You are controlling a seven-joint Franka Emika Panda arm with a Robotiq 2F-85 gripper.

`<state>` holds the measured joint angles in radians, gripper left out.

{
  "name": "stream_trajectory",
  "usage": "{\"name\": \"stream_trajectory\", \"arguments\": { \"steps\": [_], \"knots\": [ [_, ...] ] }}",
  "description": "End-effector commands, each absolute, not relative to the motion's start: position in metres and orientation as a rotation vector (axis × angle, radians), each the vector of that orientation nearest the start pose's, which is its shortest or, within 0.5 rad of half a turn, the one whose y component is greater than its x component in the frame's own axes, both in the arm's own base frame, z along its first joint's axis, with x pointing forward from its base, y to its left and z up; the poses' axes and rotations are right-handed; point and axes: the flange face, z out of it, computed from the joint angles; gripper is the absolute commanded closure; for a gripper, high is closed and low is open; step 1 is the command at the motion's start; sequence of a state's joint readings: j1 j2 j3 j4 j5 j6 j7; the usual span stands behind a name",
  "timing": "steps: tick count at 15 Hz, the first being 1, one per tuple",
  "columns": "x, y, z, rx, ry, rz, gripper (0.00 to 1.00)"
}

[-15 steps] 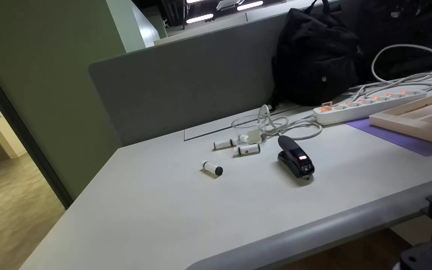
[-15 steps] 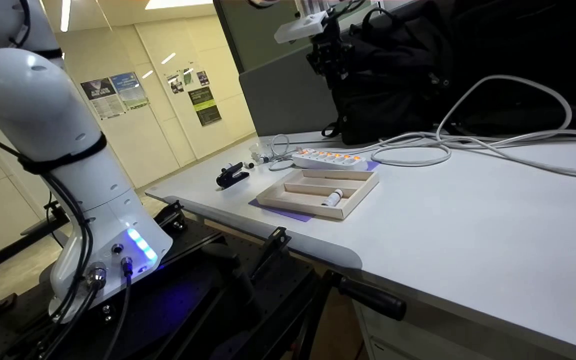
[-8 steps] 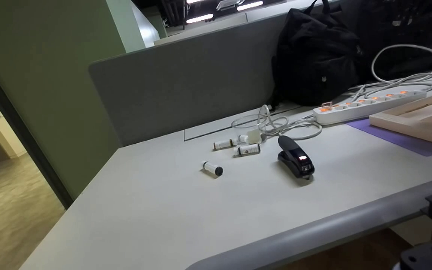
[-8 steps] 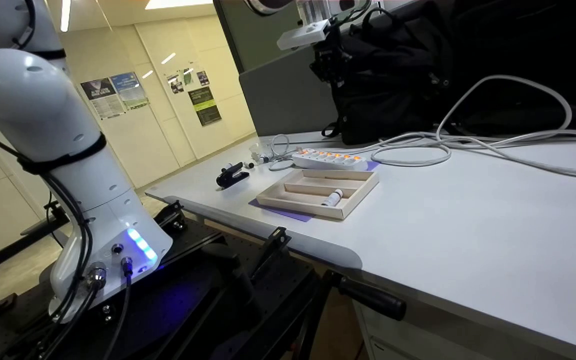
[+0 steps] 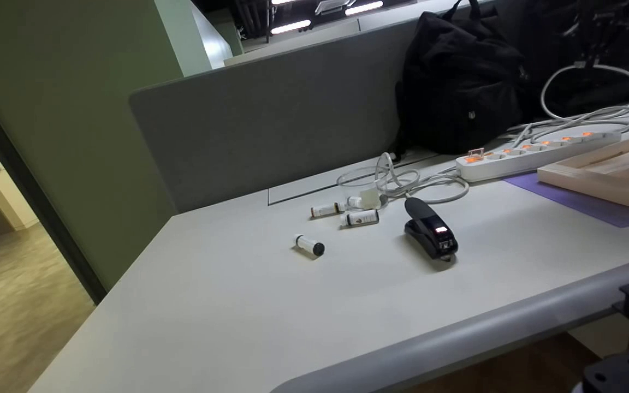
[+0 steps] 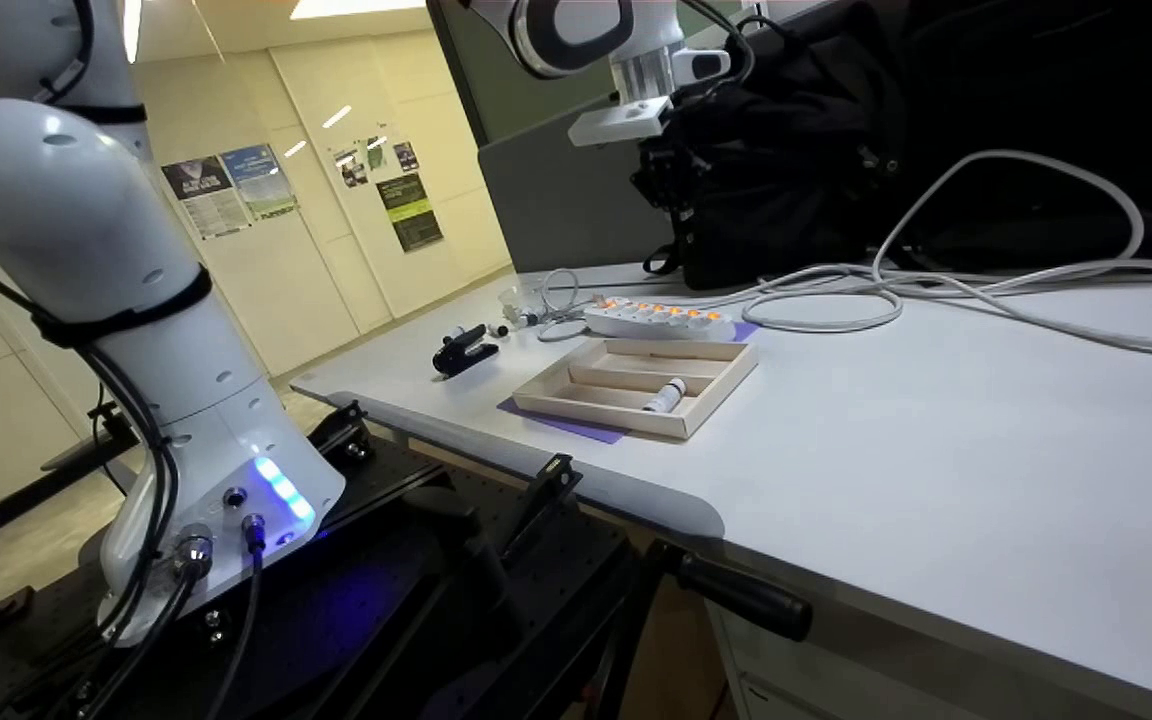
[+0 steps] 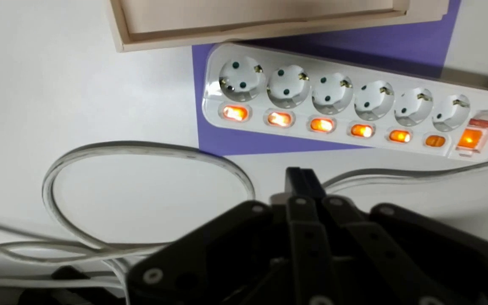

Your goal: Turn off the first switch from the right

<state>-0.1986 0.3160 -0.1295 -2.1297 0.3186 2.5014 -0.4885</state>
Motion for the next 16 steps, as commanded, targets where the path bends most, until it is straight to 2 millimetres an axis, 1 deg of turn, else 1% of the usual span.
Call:
{"name": "stream_trajectory", "arguments": {
  "steps": [1, 4, 6, 9, 11, 16],
  "knots": [
    [0.559, -0.192, 0.234, -3.035, 0.164, -0.119, 1.0],
    [0.558, -0.192, 0.213, -3.069, 0.153, -0.018, 1.0],
    [0.559, -0.193, 0.204, -3.085, 0.157, 0.007, 1.0],
    [0.562, -0.195, 0.192, -3.094, 0.176, -0.016, 1.0],
    [0.565, -0.196, 0.188, -3.069, 0.191, -0.089, 1.0],
    [0.567, -0.196, 0.173, -3.069, 0.208, -0.117, 1.0]
  ]
}}
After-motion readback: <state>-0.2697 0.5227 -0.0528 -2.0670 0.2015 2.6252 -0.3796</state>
